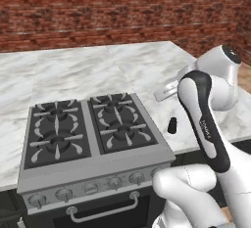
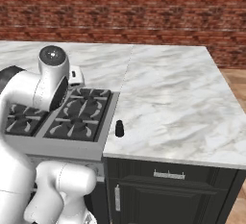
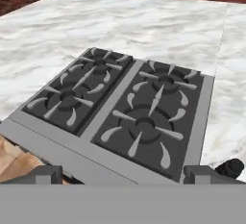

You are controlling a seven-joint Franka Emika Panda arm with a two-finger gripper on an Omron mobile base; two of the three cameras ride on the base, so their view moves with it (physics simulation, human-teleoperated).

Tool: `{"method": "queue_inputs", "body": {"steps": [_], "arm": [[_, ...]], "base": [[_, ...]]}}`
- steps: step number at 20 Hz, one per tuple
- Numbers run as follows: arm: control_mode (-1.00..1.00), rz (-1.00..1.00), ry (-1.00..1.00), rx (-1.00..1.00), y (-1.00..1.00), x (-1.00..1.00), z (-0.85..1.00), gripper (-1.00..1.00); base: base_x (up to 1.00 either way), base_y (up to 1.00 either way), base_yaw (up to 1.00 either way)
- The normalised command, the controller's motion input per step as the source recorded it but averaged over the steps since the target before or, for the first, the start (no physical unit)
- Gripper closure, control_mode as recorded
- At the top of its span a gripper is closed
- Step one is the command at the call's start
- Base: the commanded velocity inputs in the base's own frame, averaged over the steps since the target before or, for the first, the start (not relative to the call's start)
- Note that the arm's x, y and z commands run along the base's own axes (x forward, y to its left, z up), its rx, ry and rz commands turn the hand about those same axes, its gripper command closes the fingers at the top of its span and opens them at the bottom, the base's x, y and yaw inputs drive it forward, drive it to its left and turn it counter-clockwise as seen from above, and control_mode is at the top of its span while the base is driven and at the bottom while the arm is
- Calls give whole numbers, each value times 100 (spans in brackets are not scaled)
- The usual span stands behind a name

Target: Take 2 condiments from the cabinet and move them on the counter near the stove.Make sure the condiments are lined up with each other, next to each other.

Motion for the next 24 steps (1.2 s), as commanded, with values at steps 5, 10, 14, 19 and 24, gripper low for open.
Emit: {"method": "queue_inputs", "body": {"steps": [5, 10, 14, 19, 24], "arm": [[-100, -22, 0, -4, 0, -52, 0, -100], [-100, -21, 0, 0, 0, -46, 4, -100], [-100, -18, 0, 0, 0, -49, 6, -100], [-100, -9, -2, 0, 0, -27, 20, -100], [-100, -4, -4, 0, 0, -29, 23, -100]], "base": [[0, 0, 0], [0, 0, 0], [0, 0, 0], [0, 0, 0], [0, 0, 0]]}}
